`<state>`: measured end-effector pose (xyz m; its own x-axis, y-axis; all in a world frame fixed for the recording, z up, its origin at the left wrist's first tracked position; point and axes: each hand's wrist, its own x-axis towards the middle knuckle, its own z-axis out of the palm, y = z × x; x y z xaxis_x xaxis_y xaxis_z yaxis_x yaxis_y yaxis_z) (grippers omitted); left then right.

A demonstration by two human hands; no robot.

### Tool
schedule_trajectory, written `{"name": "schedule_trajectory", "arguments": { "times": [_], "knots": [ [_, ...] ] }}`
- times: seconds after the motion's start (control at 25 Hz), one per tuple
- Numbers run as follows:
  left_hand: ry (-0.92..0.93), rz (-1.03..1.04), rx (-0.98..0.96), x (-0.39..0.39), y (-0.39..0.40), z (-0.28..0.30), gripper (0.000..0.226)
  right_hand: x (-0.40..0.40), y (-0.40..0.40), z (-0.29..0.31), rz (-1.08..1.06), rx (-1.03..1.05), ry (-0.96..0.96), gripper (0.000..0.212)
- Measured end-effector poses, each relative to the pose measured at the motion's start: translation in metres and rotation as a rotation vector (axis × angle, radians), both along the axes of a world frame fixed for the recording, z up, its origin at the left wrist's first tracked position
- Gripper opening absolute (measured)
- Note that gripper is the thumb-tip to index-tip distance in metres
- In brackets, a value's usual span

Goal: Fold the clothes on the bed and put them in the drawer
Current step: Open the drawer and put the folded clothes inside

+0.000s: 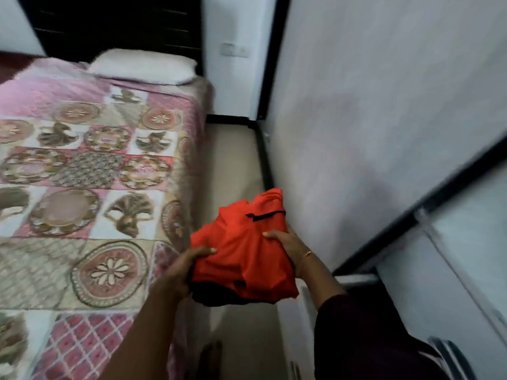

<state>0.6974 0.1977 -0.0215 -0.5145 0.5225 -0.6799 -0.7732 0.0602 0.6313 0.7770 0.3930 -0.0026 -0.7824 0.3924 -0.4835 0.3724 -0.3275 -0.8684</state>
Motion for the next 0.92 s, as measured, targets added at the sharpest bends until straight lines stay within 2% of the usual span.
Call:
{"name": "schedule_trajectory", "arguments": {
  "times": [0.2, 0.32, 0.4, 0.52, 0.64, 0.72, 0.8, 0.92],
  "knots": [
    [-0.037, -0.265, 0.004, 0.126, 0.080, 0.002, 0.009, 0.172, 0.060, 0.005, -0.221, 0.042, -0.134, 0.032],
    [-0.081, -0.423, -0.012, 0.184, 0.115, -0.008, 0.036, 0.252, 0.079, -0.006, -0.342, 0.106, -0.286, 0.032],
    [-0.107, -0.481, -0.031, 0.217, 0.134, -0.022, 0.040, 0.290, 0.088, -0.016, -0.417, 0.168, -0.415, 0.030],
    [-0.107, -0.460, -0.073, 0.269, 0.151, -0.041, 0.038, 0.333, 0.092, -0.035, -0.437, 0.227, -0.498, 0.023],
    [-0.058, -0.352, -0.110, 0.314, 0.165, -0.065, 0.037, 0.353, 0.093, -0.052, -0.407, 0.295, -0.526, 0.033],
    [0.002, -0.228, -0.127, 0.335, 0.170, -0.079, 0.043, 0.353, 0.100, -0.064, -0.367, 0.362, -0.530, 0.040],
    [0.106, -0.114, -0.155, 0.349, 0.171, -0.080, 0.047, 0.344, 0.105, -0.077, -0.328, 0.381, -0.495, 0.037],
    [0.228, 0.022, -0.212, 0.356, 0.177, -0.090, 0.066, 0.324, 0.115, -0.104, -0.278, 0.352, -0.428, 0.035]
  ]
}}
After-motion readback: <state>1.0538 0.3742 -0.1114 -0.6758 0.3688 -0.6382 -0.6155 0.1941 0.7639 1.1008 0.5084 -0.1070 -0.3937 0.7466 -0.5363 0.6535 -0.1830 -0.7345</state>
